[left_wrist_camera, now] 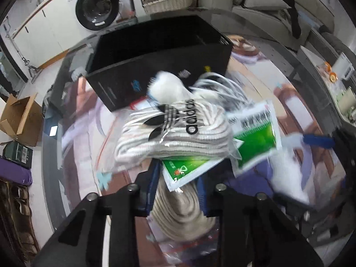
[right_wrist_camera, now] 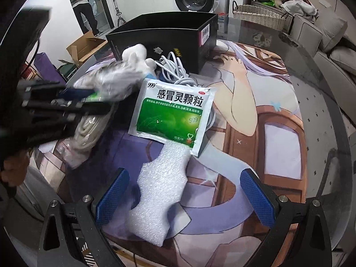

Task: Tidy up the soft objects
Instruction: 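Grasp the white foam piece with the right tool while the left tool grasps the bagged rope coil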

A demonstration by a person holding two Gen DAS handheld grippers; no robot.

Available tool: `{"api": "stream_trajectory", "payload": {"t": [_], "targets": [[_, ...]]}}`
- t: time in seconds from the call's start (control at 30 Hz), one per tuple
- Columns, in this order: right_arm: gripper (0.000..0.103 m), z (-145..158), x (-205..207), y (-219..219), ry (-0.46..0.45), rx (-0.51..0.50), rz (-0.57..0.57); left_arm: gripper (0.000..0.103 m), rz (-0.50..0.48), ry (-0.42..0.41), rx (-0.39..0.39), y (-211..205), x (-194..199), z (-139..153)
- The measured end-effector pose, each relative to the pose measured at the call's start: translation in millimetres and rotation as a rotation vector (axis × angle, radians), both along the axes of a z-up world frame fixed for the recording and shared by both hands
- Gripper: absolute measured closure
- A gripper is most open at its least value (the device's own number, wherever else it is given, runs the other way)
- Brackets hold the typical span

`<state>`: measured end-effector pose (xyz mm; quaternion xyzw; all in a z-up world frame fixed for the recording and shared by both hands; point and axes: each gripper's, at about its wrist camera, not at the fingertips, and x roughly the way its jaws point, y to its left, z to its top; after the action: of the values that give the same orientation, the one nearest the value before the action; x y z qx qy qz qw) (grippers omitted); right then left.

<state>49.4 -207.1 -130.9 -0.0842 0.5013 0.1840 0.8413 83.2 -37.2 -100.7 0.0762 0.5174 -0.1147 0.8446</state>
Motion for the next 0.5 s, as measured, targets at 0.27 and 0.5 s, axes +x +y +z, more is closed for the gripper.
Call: {"api": "stream_trajectory", "payload": {"t": [0.27, 0.5], "targets": [[0.001, 1.1, -2.1, -1.0, -0.014, -0.003, 0.014, 0.02, 0.077, 0.054, 0.102, 10.4, -16.4, -21.5], [0.001, 0.5, -4.3, 0.0, 0.011, 0.012, 0.019, 0.046, 0.024, 0.147, -0.018, 35.1, -48.9, -23.4]]}}
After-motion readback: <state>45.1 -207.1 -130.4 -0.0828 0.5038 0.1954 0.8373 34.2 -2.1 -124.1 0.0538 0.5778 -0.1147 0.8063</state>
